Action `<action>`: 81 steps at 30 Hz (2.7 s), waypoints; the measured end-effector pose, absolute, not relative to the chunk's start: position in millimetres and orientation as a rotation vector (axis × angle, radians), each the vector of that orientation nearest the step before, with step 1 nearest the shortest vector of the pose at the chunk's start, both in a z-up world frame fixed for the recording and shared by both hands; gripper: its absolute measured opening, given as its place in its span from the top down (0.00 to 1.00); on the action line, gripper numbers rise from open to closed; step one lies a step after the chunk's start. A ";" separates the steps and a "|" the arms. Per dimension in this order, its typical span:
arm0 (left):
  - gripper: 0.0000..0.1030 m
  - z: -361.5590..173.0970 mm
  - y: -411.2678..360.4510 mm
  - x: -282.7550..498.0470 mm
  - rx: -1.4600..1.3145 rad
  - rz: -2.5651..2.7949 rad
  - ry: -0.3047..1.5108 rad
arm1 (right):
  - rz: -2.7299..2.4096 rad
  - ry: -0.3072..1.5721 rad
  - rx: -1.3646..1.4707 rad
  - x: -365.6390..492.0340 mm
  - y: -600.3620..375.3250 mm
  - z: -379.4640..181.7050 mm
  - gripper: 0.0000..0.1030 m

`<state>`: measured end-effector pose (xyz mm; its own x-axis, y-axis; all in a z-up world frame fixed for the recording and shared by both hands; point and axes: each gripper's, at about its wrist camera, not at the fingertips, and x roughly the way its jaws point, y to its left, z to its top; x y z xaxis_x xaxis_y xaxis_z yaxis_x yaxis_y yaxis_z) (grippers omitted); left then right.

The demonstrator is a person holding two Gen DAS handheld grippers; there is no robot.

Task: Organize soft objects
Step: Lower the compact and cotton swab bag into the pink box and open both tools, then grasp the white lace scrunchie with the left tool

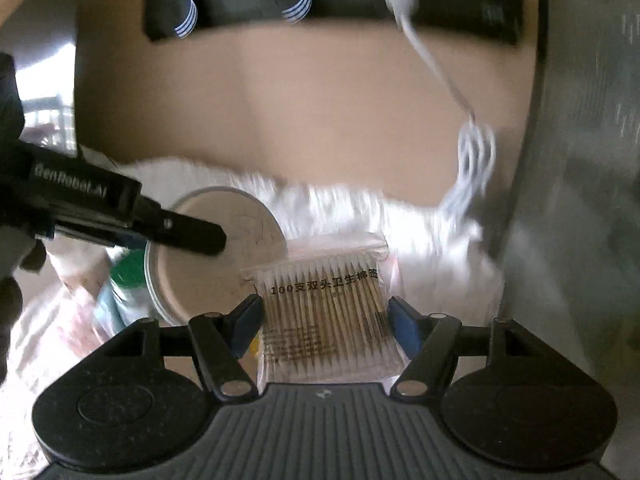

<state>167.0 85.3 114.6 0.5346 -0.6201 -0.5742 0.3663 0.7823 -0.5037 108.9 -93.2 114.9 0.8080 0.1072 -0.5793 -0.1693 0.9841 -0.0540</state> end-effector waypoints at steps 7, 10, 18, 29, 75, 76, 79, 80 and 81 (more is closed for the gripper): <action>0.55 99.0 85.6 167.0 -0.226 -0.514 0.826 | 0.211 0.730 -0.110 123.3 -81.1 64.7 0.34; 0.54 104.4 85.6 155.8 -0.185 -0.515 0.822 | 0.228 0.752 -0.096 126.3 -79.4 60.9 0.30; 0.55 117.5 88.7 122.2 -0.110 -0.522 0.779 | 0.251 0.707 -0.094 83.1 -92.6 79.4 0.29; 0.59 92.9 67.0 141.0 -0.111 -0.505 0.831 | 0.163 0.649 -0.074 40.5 -97.1 91.3 0.27; 0.82 34.6 222.0 91.9 -0.266 -0.207 0.854 | 0.311 0.625 -0.338 -1.0 18.5 82.3 0.27; 0.82 37.8 225.6 87.0 -0.273 -0.220 0.847 | 0.321 0.619 -0.326 5.2 22.1 89.0 0.27; 0.83 50.9 246.7 70.2 -0.284 -0.220 0.816 | 0.370 0.600 -0.257 39.8 40.2 125.5 0.27; 0.83 55.7 256.4 65.6 -0.293 -0.210 0.809 | 0.389 0.608 -0.230 56.0 49.0 138.9 0.26; 0.83 61.1 269.9 61.7 -0.307 -0.192 0.799 | 0.419 0.629 -0.201 76.5 57.6 151.8 0.26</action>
